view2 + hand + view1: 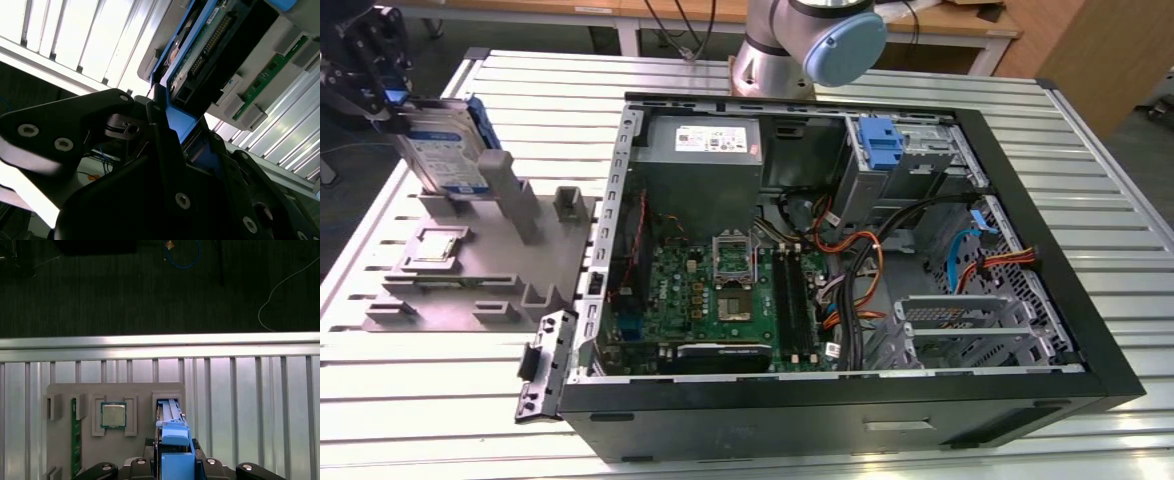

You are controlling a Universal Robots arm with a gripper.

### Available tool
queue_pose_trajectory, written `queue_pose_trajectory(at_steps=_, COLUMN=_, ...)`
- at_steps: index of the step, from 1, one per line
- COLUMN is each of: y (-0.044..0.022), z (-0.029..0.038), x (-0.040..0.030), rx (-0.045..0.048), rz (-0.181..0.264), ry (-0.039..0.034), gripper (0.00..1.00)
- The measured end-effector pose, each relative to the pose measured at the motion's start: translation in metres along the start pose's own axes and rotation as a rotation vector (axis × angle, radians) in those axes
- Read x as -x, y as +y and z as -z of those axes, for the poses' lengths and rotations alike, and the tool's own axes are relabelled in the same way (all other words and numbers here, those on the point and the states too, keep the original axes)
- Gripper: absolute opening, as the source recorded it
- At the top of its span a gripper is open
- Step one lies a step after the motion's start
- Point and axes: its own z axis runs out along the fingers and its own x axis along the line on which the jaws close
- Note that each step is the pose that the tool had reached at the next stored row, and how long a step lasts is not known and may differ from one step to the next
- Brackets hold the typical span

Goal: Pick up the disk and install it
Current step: 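Pick up the disk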

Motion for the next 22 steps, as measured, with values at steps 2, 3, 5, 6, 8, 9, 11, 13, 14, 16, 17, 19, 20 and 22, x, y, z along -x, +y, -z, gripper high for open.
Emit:
queue_pose_trajectory(at_steps=2, y=0.0, z=0.0021, x=0.0, rx=0.0, rz=0.0, ry=0.0, gripper=0.36)
queue_pose_trajectory(at_steps=3, y=0.0, z=0.0023, x=0.0, rx=0.0, rz=0.0, ry=0.0, gripper=0.36)
queue_pose_trajectory(at_steps=5, y=0.0001, z=0.0028, x=0.0, rx=0.0001, rz=0.0, ry=0.0, gripper=0.36)
queue_pose_trajectory(at_steps=6, y=0.0001, z=0.0032, x=0.0, rx=0.0, rz=0.0, ry=0.0, gripper=0.36)
queue_pose_trajectory(at_steps=8, y=0.0001, z=0.0035, x=0.0001, rx=-0.0001, rz=0.0, ry=0.0, gripper=0.36)
queue_pose_trajectory(at_steps=9, y=0.0001, z=0.0037, x=0.0, rx=-0.0001, rz=0.0, ry=0.0, gripper=0.36)
queue_pose_trajectory(at_steps=11, y=0.0001, z=0.0041, x=0.0001, rx=0.0001, rz=0.0, ry=0.0001, gripper=0.36)
queue_pose_trajectory(at_steps=13, y=0.0001, z=0.0064, x=0.0001, rx=0.0, rz=0.0, ry=0.0, gripper=0.36)
queue_pose_trajectory(at_steps=14, y=0.0001, z=0.0072, x=0.0001, rx=0.0, rz=0.0, ry=0.0003, gripper=0.36)
queue_pose_trajectory(at_steps=16, y=0.0001, z=0.0072, x=0.0001, rx=0.0, rz=0.0, ry=0.0003, gripper=0.36)
queue_pose_trajectory(at_steps=17, y=0.0001, z=0.0073, x=0.0001, rx=0.0001, rz=0.0, ry=0.0003, gripper=0.36)
queue_pose_trajectory(at_steps=19, y=0.0001, z=0.0073, x=0.0001, rx=0.0001, rz=0.0, ry=0.0003, gripper=0.36)
queue_pose_trajectory(at_steps=20, y=0.0001, z=0.0073, x=0.0001, rx=0.0, rz=0.0, ry=0.0003, gripper=0.36)
queue_pose_trajectory(at_steps=22, y=0.0001, z=0.0076, x=0.0001, rx=0.0, rz=0.0, ry=0.0003, gripper=0.36)
